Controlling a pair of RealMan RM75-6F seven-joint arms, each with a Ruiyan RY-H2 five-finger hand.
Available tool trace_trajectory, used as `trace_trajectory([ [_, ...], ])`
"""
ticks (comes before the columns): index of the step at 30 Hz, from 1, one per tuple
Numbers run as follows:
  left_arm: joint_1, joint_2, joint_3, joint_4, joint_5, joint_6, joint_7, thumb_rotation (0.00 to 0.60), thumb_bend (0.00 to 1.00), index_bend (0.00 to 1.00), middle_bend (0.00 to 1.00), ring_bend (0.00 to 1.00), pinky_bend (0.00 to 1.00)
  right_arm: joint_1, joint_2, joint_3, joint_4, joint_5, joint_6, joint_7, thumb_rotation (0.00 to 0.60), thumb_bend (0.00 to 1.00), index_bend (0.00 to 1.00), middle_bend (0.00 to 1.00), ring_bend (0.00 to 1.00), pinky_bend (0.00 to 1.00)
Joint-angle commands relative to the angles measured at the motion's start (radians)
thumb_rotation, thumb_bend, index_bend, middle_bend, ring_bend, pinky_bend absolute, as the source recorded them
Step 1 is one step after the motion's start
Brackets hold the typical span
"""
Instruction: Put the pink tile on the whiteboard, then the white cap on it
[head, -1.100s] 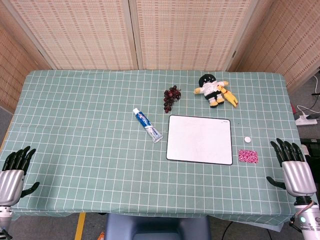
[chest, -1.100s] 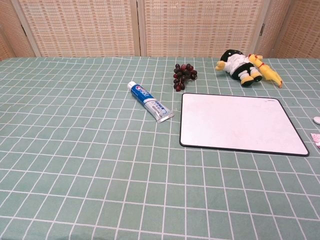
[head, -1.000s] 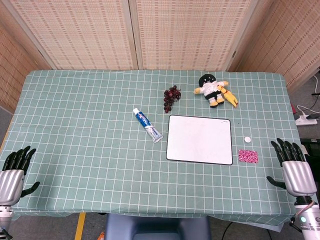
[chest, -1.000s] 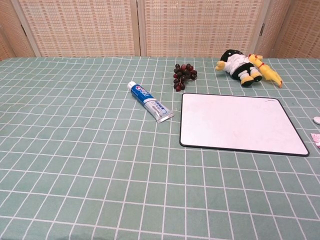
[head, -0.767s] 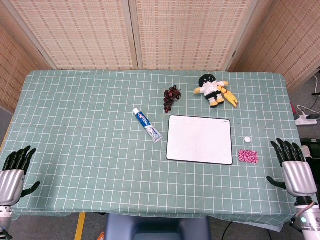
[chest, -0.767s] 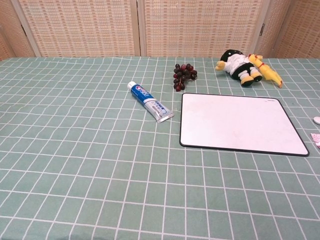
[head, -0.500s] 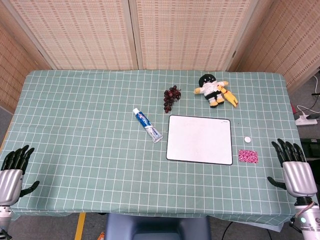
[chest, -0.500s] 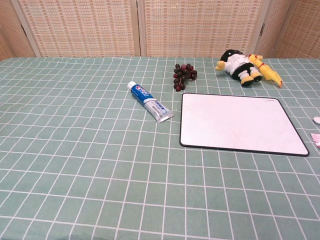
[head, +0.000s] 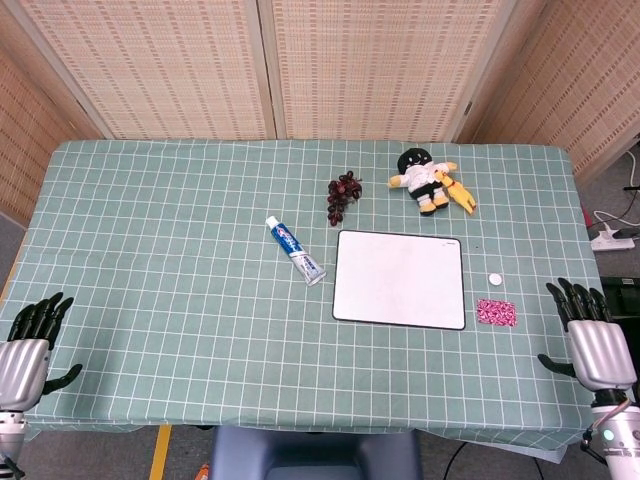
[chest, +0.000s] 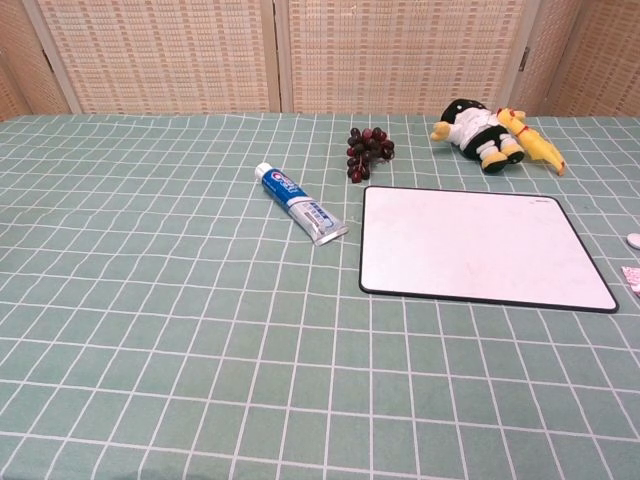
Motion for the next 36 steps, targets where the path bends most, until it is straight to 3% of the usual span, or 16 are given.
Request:
trace_trajectory([
  [1, -0.002, 0.003, 0.002, -0.004, 0.0, -0.008, -0.015, 0.6, 0.16, 0.0, 0.0, 0.0, 0.0, 0.017, 0.046, -0.011, -0.019, 0.046, -0.069, -0.024, 0.6, 0.03, 0.08, 0.0, 0.0, 0.0],
  [8, -0.005, 0.015, 0.004, -0.011, 0.001, -0.019, -0.06, 0.6, 0.16, 0.0, 0.0, 0.0, 0.0, 0.044, 0.111, -0.009, -0.005, 0.136, -0.157, -0.048, 0.6, 0.09, 0.12, 0.03, 0.0, 0.0],
  [17, -0.003, 0.016, 0.002, -0.016, 0.001, -0.008, -0.039, 0.6, 0.16, 0.0, 0.0, 0.0, 0.0, 0.097, 0.121, -0.006, 0.058, 0.215, -0.262, -0.086, 0.6, 0.12, 0.3, 0.11, 0.01, 0.03],
  [36, -0.006, 0.006, 0.004, -0.007, -0.001, -0.014, -0.027, 0.6, 0.16, 0.0, 0.0, 0.0, 0.0, 0.214, 0.063, 0.023, 0.203, 0.373, -0.483, -0.05, 0.6, 0.13, 0.24, 0.12, 0.0, 0.04],
])
